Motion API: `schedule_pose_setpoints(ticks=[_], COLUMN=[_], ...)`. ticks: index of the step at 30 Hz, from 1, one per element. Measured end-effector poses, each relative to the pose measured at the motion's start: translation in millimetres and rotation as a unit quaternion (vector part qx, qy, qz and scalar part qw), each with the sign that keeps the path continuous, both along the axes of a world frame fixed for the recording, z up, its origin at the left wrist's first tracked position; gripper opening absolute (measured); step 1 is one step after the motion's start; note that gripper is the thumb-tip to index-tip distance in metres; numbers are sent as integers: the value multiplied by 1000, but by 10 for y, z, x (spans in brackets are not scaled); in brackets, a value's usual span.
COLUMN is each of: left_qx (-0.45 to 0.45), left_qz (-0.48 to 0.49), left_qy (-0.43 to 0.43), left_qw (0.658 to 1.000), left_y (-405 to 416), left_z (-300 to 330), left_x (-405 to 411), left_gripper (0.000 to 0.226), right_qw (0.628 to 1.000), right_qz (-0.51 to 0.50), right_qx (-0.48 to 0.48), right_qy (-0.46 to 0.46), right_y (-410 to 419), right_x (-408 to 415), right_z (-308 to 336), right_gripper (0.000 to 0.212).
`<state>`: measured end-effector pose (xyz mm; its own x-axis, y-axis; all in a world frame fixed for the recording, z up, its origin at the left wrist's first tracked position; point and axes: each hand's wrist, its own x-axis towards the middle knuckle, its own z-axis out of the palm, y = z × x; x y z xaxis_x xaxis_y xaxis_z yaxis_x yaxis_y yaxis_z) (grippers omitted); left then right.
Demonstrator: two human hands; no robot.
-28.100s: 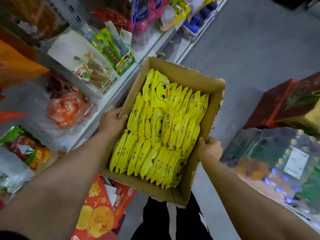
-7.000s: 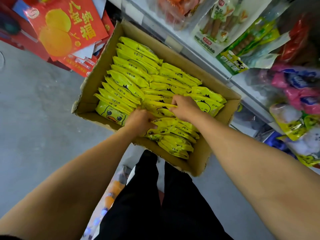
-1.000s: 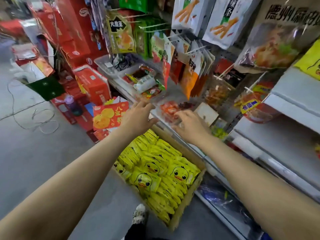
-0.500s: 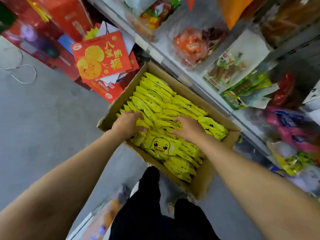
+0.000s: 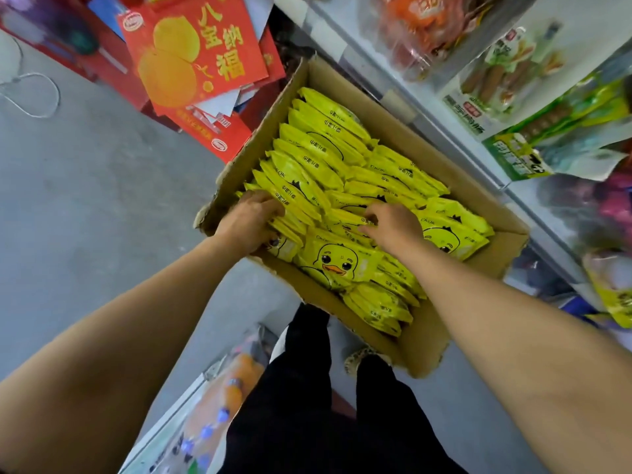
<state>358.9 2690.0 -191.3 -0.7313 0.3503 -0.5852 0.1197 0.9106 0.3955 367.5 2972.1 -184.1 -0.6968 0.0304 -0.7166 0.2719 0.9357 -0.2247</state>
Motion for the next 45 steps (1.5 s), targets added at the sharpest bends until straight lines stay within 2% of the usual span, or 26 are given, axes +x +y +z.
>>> schedule_pose_setpoints(ticks=[6,10,13,15,21,25,30,32,35,36,39,42,45], left_qx=[-19,-58,22,80,157,191,201,199,233,248,289,318,326], left_qz=[25,-3,63,82,80,94,72,81,100,116,145,114,62], left_qy=[45,60,-18,-61,-84,-38,49,44,-25,-69,-200,-292,-301], left_qw=[999,997,998,992,981,976,976,976,967,959,925,894,894], left_y=[63,170,319,462,1070,1568,2249,2448,2741,2860,3247,3530,3779], left_z=[90,315,518,685,1279,1723,2262,2370,2587,2698,3076,3351,3649], left_x=[-60,-105,-82,-32,188,427,814,942,1133,1214,1473,1638,1726], left_gripper=[20,29,30,20,17,18,16,27,63,67,52,48,46], right_qw=[999,998,995,994,983,963,906,891,866,856,830,807,783], right_qz=[-9,-10,-26,-40,-93,-146,-243,-254,-276,-283,-294,-303,-309], right_qx=[-40,-69,-88,-87,-107,-149,-256,-267,-274,-277,-268,-253,-261], right_qy=[7,7,26,49,116,172,235,265,315,332,392,439,472], right_y=[99,279,417,508,907,1332,1929,2178,2557,2669,2991,3281,3515], right_x=[11,50,98,147,399,675,1229,1437,1732,1834,2103,2299,2410], right_z=[83,216,389,515,1032,1462,2082,2316,2688,2816,3160,3442,3741], right_gripper=[39,36,40,42,48,32,23,23,25,24,23,28,34])
